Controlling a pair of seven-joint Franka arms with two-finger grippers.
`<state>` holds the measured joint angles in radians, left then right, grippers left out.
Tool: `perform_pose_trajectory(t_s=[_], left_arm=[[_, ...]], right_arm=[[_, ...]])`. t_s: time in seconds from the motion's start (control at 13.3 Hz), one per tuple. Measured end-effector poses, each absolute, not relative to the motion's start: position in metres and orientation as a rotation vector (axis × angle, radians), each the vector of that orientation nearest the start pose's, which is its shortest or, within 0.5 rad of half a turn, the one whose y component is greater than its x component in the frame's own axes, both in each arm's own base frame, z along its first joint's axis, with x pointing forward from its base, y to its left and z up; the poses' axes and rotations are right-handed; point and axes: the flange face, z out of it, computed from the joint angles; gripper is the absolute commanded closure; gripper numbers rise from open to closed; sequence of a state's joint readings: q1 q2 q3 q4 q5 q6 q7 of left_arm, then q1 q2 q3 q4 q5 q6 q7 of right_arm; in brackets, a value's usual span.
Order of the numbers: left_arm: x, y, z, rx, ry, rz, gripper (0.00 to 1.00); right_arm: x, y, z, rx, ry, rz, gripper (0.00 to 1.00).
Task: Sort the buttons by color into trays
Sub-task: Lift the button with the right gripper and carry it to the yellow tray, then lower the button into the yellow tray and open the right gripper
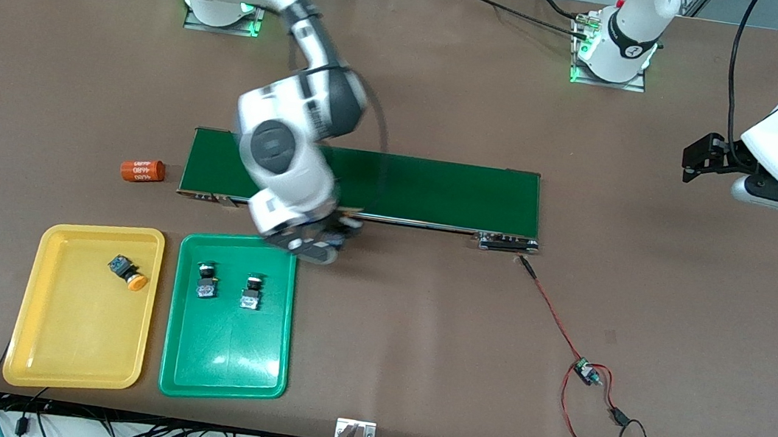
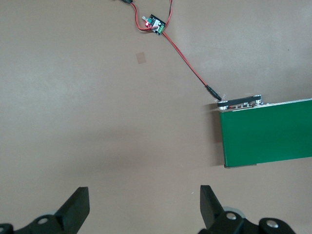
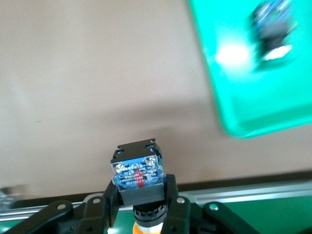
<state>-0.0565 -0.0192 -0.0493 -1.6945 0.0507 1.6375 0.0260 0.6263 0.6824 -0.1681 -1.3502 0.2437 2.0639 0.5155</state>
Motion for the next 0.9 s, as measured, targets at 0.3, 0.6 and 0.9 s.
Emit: perform_pose_trajectory(t_s=[0.3, 0.6, 0.9], left_arm=[[0.548, -0.054, 0.582, -3.081, 0.211, 0.055, 0.0], [0.548, -0.054, 0.582, -3.081, 0.212, 0.055, 0.0], [0.548, -0.054, 0.582, -3.081, 0.212, 0.055, 0.0]], right_arm=[[0.696, 0.208, 0.338, -3.14, -0.345, 0.03, 1.0], [0.718, 0.081, 0.321, -3.111, -0.808, 0.1, 1.0], [0.724, 0.0, 0.295, -2.866, -1.33, 0.129, 1.0]])
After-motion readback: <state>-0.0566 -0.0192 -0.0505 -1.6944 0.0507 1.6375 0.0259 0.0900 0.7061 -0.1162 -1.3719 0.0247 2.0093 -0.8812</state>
